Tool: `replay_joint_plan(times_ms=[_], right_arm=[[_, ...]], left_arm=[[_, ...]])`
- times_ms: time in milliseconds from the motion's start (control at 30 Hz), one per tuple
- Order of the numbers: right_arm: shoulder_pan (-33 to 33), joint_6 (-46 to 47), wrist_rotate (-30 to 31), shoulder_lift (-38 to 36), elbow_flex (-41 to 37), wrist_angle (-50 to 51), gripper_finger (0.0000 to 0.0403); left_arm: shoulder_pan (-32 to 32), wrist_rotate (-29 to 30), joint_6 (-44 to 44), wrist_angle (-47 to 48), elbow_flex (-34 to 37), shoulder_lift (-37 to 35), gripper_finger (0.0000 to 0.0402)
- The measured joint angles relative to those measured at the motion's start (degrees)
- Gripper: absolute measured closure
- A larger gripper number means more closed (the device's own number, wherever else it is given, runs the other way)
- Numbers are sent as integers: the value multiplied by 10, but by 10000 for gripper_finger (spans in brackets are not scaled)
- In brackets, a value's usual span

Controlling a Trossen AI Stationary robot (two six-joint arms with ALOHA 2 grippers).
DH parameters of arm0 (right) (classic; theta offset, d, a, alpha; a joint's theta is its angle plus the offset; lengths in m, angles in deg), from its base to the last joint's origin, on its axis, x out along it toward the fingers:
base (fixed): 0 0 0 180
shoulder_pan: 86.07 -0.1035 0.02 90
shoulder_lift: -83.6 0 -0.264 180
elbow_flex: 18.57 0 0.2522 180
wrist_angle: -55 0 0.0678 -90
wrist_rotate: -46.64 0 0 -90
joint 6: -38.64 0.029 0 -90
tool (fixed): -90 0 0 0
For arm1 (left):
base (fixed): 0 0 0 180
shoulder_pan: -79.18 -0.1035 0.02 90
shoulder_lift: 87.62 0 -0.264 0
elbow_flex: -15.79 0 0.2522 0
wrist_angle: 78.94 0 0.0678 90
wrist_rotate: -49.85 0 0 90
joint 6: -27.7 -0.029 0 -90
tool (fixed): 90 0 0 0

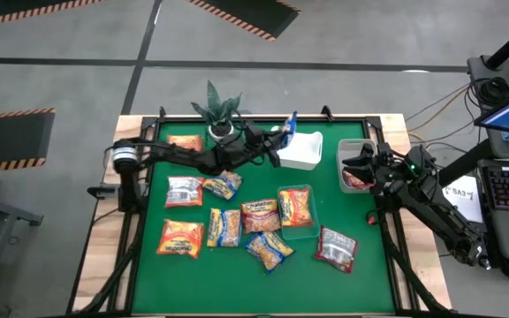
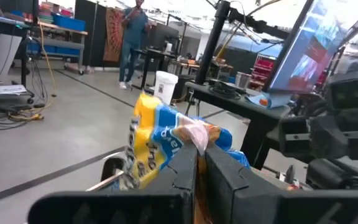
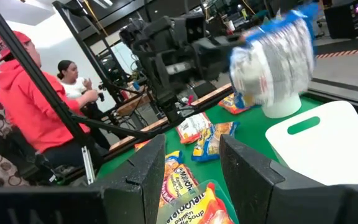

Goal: Sort Maruchan noodles
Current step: Put the blue noodle pack into the white bin

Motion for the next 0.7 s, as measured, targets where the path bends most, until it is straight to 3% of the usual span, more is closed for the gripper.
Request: replay_joint_plan(times_ms=[367,700], right_arm=[[0,-2,-1,0,0,0,262],[0,-4,-11,0,0,5,262]], left_arm=[[-20,0,11,-8,-119,119,402],[-41,10,31,63,-107,140,401]])
